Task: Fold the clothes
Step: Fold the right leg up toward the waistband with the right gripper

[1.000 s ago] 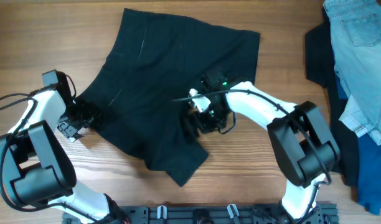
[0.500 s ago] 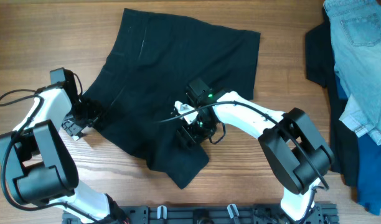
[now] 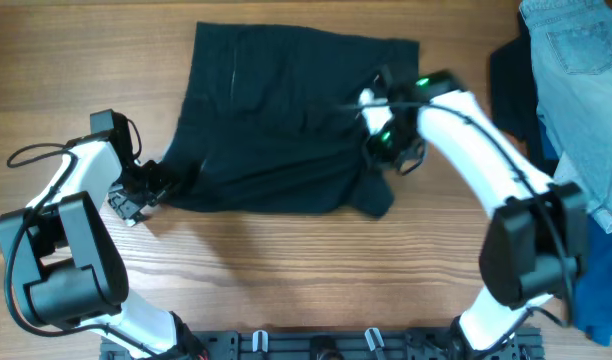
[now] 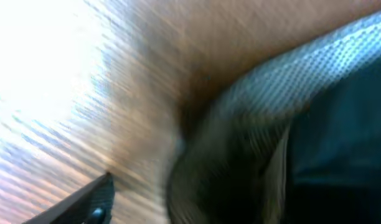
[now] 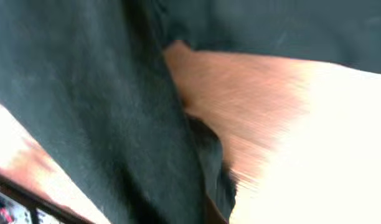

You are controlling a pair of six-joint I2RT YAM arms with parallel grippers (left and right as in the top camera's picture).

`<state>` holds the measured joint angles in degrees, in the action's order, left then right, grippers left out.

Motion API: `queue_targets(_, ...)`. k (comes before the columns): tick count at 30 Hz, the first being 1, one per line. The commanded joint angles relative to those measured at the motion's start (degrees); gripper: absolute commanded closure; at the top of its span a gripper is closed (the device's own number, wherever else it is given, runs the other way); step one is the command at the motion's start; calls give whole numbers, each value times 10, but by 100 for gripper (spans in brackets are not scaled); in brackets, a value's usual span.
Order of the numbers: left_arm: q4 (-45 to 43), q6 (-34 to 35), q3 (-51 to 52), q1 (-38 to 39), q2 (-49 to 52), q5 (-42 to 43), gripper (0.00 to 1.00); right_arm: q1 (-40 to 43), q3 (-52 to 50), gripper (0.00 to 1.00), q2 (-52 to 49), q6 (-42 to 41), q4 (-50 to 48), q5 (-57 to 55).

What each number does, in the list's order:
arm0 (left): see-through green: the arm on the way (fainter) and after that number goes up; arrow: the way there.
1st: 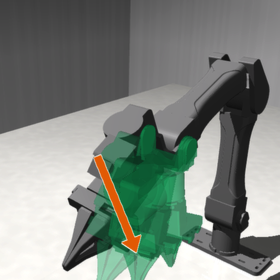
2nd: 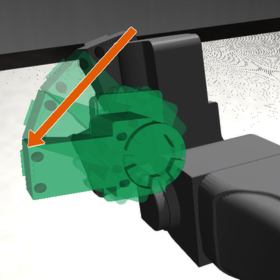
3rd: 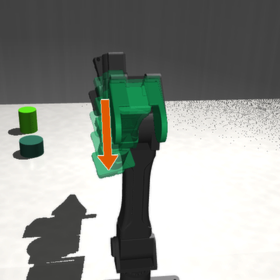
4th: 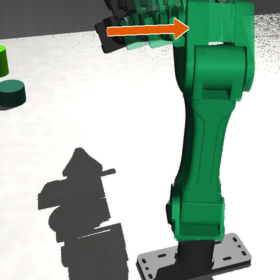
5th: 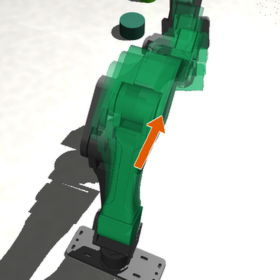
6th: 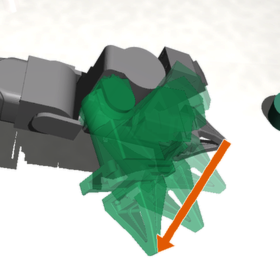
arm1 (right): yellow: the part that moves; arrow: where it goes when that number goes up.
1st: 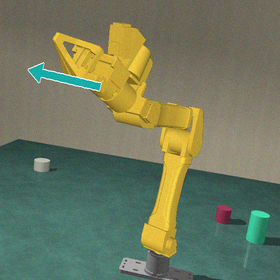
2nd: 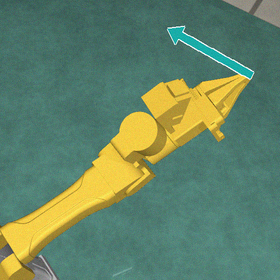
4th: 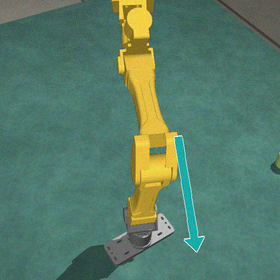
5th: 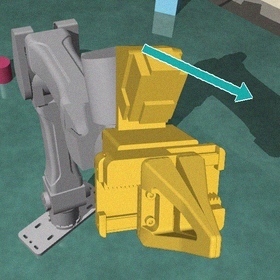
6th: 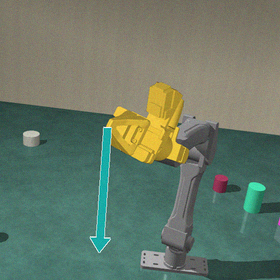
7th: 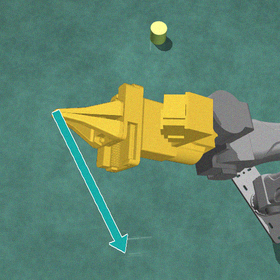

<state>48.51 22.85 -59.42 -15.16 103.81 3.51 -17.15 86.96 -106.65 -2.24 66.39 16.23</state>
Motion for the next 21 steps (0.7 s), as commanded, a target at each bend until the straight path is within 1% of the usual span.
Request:
queue_targets(1, 30, -1, 14, -4, 20, 21, 29, 40, 34, 96, 16, 13, 5, -62)
queue_targets(2, 38, -3, 14, -4, 19, 27, 30, 50, 34, 96, 14, 21, 7, -62)
queue_targets(3, 43, -16, 14, -4, 19, 37, 34, 56, 34, 96, 12, 24, 8, -62)
queue_targets(5, 53, -36, 14, -3, 19, 54, 35, 69, 33, 95, 11, 27, 8, -62)
queue_targets(6, 60, -46, 14, -2, 19, 57, 35, 80, 33, 91, 11, 28, 8, -62)
queue_targets(10, 64, -49, 14, 10, 17, 57, 35, 104, 33, 75, 11, 38, 4, -62)
queue_targets(11, 62, -58, 14, 16, 15, 57, 36, 115, 33, 59, 11, 43, 2, -59)
queue_targets(13, 54, -62, 13, 28, 1, 43, 36, 126, 33, 9, 11, 49, 5, -52)
queue_targets(14, 51, -67, 13, 31, -9, 33, 36, 129, 34, 0, 11, 48, 8, -47)
queue_targets(16, 52, -79, 8, 37, -41, 26, 35, 132, 38, 0, 14, 45, 17, -36)
queue_targets(21, 63, -84, -4, 51, -198, 26, 32, 132, 86, 0, 47, -4, 75, -24)
